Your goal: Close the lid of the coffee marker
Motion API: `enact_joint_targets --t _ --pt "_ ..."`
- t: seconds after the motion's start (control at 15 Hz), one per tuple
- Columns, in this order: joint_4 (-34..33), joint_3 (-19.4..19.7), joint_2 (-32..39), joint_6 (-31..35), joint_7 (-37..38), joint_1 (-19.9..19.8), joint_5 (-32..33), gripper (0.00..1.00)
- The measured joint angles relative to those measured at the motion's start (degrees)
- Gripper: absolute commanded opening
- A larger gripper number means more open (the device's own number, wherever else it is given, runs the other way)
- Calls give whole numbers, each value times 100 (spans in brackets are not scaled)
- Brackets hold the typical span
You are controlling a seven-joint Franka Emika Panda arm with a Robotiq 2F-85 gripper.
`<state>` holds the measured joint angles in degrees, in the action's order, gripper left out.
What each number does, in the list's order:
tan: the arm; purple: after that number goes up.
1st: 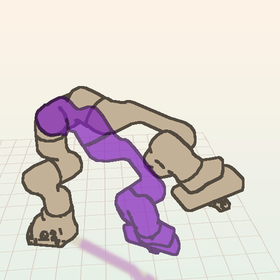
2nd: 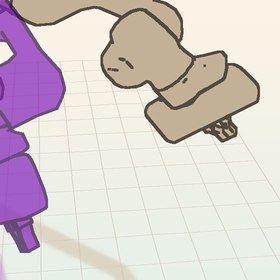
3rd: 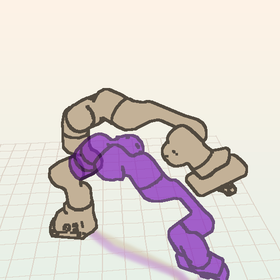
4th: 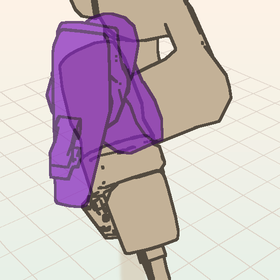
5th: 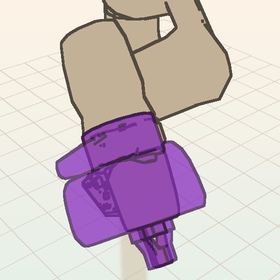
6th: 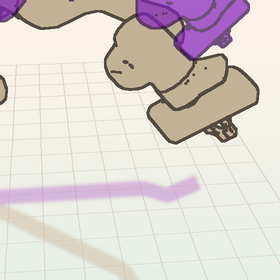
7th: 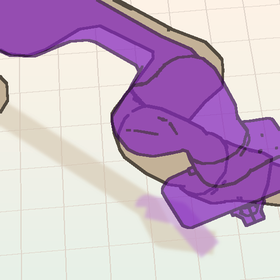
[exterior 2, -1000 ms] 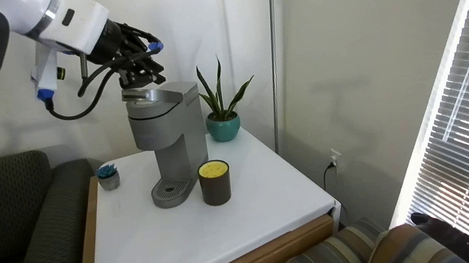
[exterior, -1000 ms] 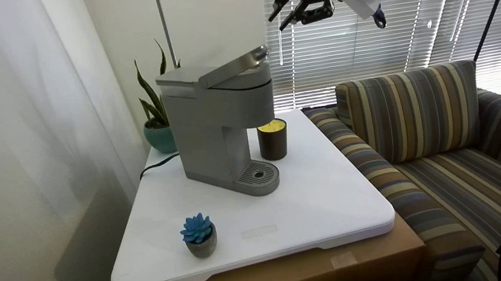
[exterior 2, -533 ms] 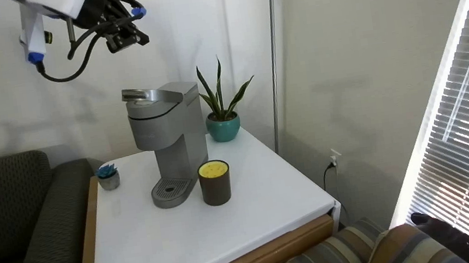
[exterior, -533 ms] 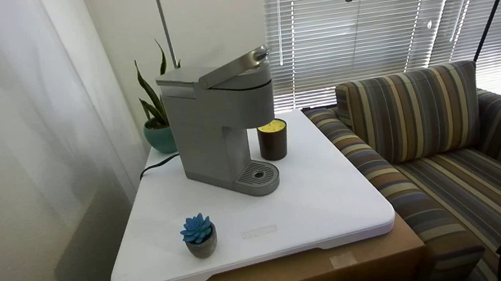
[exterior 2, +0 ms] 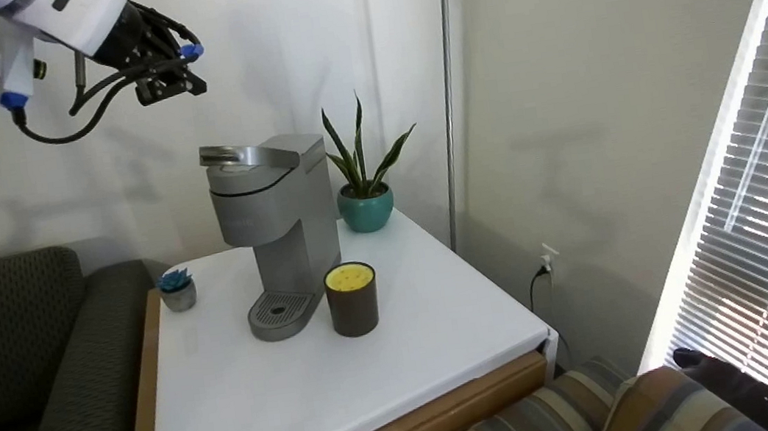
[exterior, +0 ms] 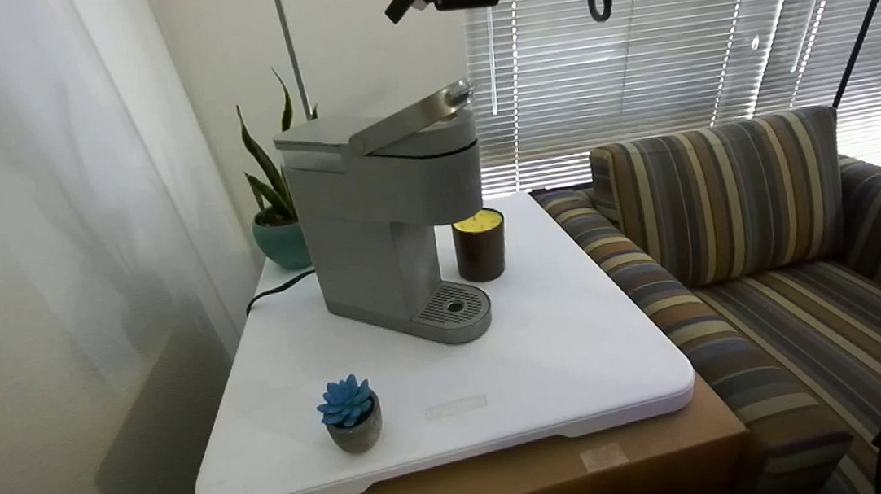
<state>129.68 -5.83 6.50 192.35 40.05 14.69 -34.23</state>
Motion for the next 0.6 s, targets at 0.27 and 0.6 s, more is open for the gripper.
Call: enact_joint_targets --t 0.27,0.6 --pt "53 3 4 14 6 -202 0 0" --pt "220 3 6 17 26 -311 0 0"
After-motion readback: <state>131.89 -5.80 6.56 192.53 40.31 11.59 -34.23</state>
